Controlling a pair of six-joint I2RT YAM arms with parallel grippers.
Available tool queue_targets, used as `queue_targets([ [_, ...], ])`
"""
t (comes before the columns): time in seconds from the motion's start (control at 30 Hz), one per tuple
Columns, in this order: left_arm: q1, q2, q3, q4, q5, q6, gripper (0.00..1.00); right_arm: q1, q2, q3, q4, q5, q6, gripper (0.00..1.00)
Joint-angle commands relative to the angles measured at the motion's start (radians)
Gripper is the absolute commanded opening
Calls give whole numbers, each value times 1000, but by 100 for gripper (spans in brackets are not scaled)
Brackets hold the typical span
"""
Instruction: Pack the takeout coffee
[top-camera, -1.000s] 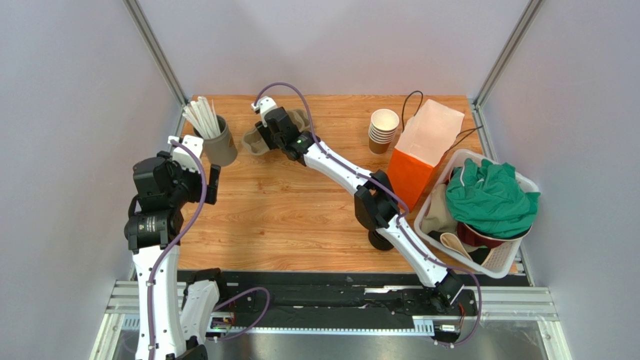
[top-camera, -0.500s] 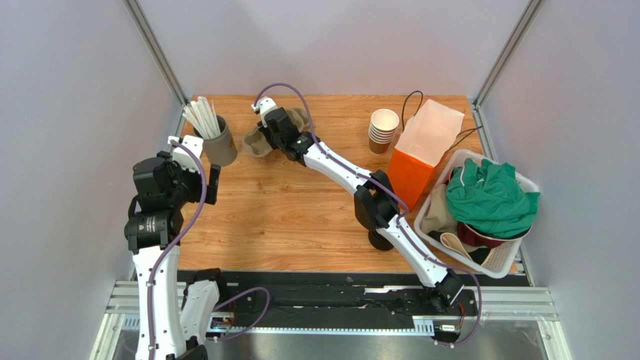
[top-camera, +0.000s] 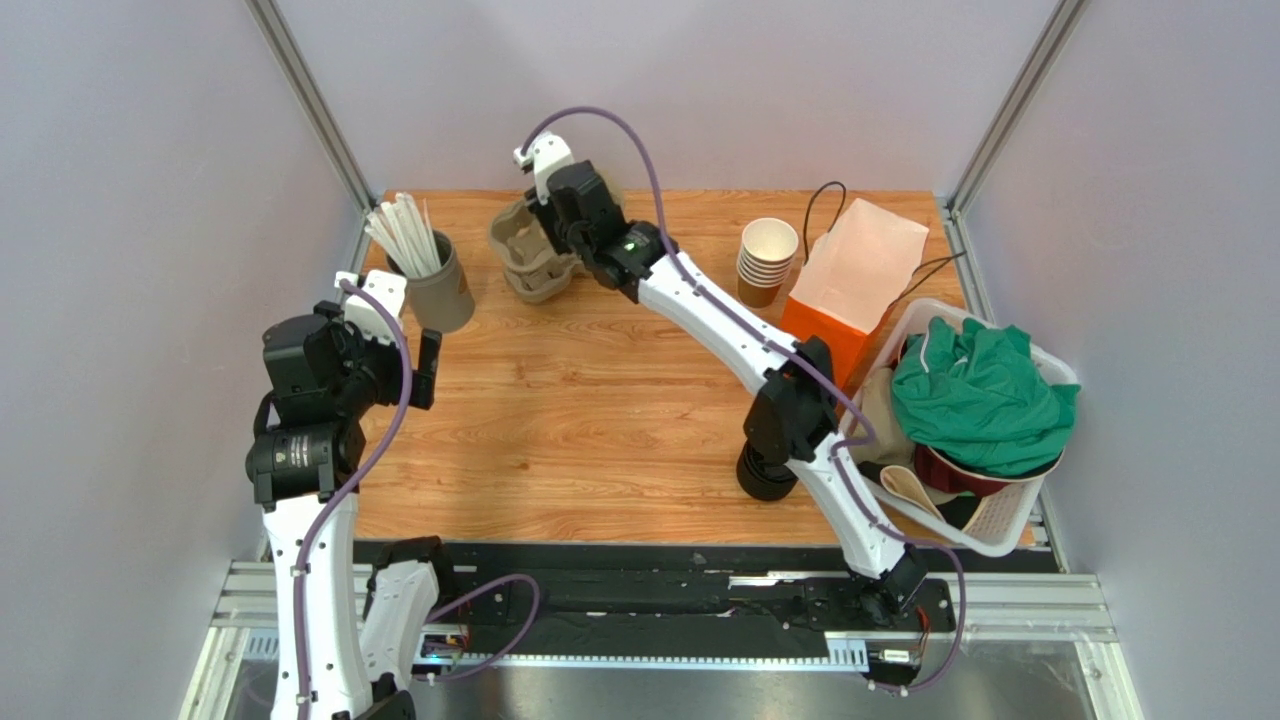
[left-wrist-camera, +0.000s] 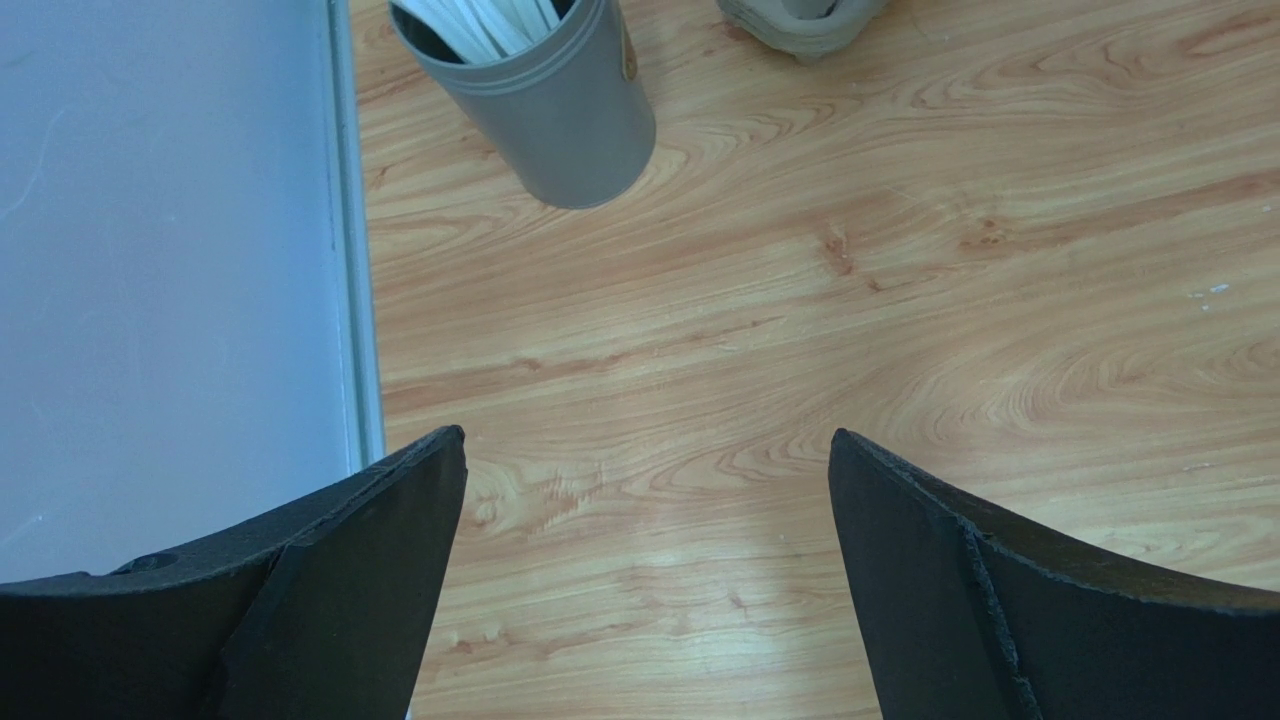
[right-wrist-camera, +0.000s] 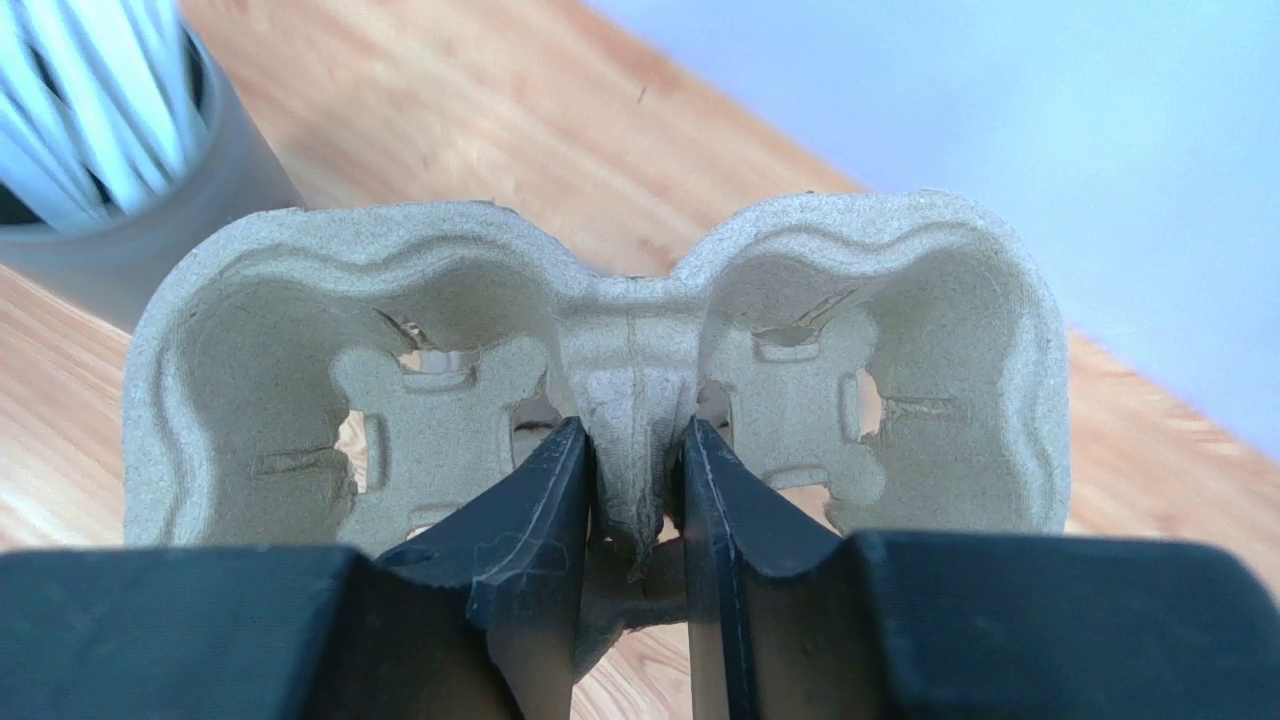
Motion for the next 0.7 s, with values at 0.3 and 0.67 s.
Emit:
queue_targets([
  [0.3,-144,172,223,-17,168,127,99,-43,-678,-338,-70,182,-170,28],
  [0.67,-610,505,519,88,82,138,99,-330,-1178,-663,-78,299,-159,26],
])
